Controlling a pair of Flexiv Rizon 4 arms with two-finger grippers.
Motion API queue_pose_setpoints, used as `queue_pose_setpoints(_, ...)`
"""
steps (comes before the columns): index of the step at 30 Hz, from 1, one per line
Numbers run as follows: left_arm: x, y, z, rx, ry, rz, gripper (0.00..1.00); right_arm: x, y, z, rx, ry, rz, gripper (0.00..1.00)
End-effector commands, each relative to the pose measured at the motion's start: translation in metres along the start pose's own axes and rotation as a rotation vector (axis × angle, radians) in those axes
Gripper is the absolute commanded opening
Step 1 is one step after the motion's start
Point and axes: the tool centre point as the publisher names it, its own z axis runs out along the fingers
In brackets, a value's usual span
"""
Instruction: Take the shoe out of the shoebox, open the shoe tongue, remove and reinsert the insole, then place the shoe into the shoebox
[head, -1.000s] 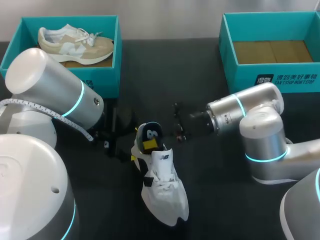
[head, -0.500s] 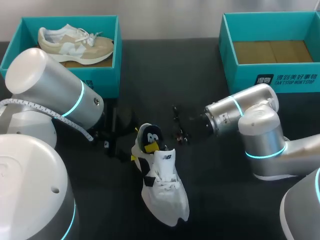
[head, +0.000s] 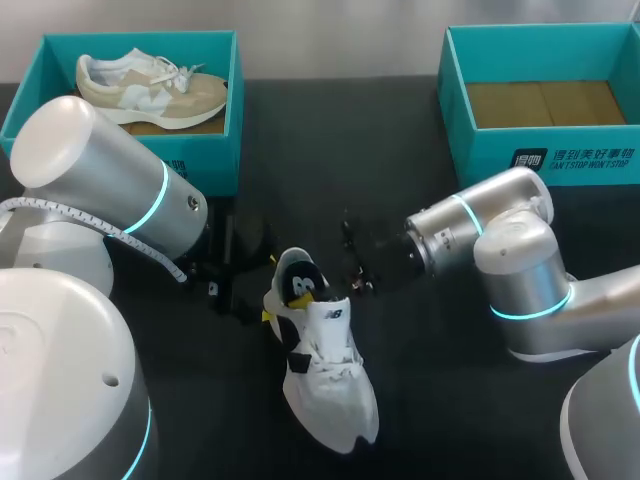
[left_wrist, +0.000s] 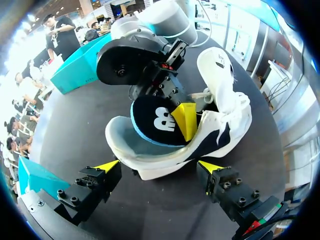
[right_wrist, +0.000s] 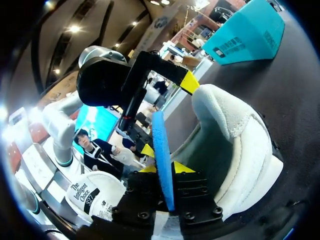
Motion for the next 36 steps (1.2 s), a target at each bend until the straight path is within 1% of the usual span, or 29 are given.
queue_pose_setpoints(1, 0.000, 0.000, -0.001, -0.001, 0.001, 0.001, 1.00, 0.007, 0.004, -0.002, -0.003, -0.025, -0.023, 0.76)
queue_pose_setpoints(2, 0.000, 0.000, -0.001, -0.001, 0.001, 0.001, 1.00, 0.007, 0.007, -0.003, -0.001, -0.028, -0.032, 0.79)
queue_pose_setpoints(8, 0.000, 0.000, -0.001, -0.001, 0.001, 0.001, 1.00, 0.008, 0.018, -0.005, 0.011, -0.045, -0.073, 0.73)
queue_pose_setpoints(9, 0.000, 0.000, -0.001, -0.001, 0.001, 0.001, 1.00, 0.008, 0.019, -0.006, 0.012, -0.046, -0.076, 0.70)
queue_pose_setpoints(13, 0.000, 0.000, -0.001, -0.001, 0.001, 0.001, 1.00, 0.006, 0.022, -0.008, 0.009, -0.052, -0.082, 0.50)
queue_pose_setpoints(15, 0.000, 0.000, -0.001, -0.001, 0.001, 0.001, 1.00, 0.004, 0.024, -0.009, 0.008, -0.054, -0.082, 0.44)
queue_pose_setpoints(16, 0.000, 0.000, -0.001, -0.001, 0.001, 0.001, 1.00, 0.002, 0.024, -0.009, 0.007, -0.055, -0.079, 0.39)
queue_pose_setpoints(17, 0.000, 0.000, -0.001, -0.001, 0.001, 0.001, 1.00, 0.001, 0.024, -0.009, 0.005, -0.056, -0.074, 0.24)
queue_pose_setpoints(18, 0.000, 0.000, -0.001, -0.001, 0.001, 0.001, 1.00, 0.000, 0.024, -0.008, 0.004, -0.057, -0.072, 0.00)
queue_pose_setpoints(24, 0.000, 0.000, -0.001, -0.001, 0.001, 0.001, 1.00, -0.003, 0.018, -0.005, -0.002, -0.043, -0.052, 0.00)
queue_pose_setpoints(30, 0.000, 0.000, -0.001, -0.001, 0.001, 0.001, 1.00, -0.006, 0.003, -0.003, -0.010, -0.035, 0.011, 0.00)
queue_pose_setpoints(34, 0.000, 0.000, -0.001, -0.001, 0.001, 0.001, 1.00, -0.006, -0.009, 0.001, 0.013, -0.024, 0.065, 0.00)
queue_pose_setpoints(36, 0.000, 0.000, -0.001, -0.001, 0.001, 0.001, 1.00, -0.006, -0.012, 0.003, 0.022, -0.020, 0.078, 0.00)
